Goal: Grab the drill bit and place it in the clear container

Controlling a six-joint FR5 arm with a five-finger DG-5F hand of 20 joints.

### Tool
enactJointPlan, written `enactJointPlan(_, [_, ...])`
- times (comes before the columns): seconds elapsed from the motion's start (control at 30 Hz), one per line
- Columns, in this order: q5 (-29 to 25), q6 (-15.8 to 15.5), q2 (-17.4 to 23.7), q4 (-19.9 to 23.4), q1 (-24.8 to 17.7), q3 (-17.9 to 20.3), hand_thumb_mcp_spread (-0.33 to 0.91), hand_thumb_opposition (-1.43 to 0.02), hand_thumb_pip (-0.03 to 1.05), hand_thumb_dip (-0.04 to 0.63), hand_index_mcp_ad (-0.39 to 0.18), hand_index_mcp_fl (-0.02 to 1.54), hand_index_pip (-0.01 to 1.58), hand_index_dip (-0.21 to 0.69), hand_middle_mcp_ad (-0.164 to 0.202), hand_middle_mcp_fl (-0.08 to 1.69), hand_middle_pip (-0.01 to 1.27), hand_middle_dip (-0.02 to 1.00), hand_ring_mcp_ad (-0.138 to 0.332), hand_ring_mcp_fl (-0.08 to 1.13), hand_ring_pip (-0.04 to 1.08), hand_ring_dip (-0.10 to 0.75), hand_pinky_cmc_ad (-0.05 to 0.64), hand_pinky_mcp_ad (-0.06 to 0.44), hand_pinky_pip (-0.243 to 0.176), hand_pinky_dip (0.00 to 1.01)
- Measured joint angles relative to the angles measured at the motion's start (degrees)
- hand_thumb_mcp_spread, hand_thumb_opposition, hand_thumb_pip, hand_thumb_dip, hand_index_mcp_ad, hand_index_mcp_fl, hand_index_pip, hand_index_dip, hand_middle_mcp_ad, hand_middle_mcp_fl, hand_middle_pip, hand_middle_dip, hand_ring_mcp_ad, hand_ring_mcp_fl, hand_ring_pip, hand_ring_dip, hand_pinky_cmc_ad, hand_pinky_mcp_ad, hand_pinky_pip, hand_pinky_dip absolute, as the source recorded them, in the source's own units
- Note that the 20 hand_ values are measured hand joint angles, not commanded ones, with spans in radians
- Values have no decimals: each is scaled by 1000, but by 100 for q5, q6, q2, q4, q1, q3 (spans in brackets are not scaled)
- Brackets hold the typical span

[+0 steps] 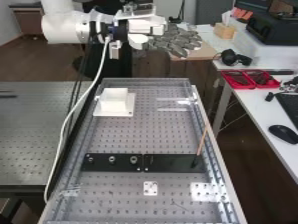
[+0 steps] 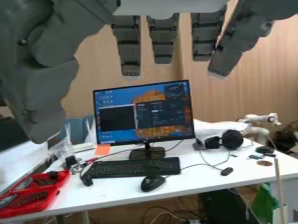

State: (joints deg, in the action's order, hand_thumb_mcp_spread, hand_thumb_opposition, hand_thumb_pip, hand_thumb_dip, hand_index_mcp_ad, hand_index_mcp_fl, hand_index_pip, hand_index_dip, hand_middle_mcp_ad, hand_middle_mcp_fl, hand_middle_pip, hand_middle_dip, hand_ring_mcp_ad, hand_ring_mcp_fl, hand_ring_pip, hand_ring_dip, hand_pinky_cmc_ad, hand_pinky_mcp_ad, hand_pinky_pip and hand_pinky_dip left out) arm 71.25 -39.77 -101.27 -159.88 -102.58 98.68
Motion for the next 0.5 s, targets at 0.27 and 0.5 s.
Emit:
enactJointPlan(0.27, [54,-150,242,-476,199,-101,206,-696,586,141,-40,38,370,354,91,-26,119,206,232,0,79,59,347,175,-103,487])
enactJointPlan(0.5, [259,-403,449,-1120,340,-269,209,-698,567,126,-44,42,319,360,91,-24,119,204,232,0,79,59,347,176,-103,490])
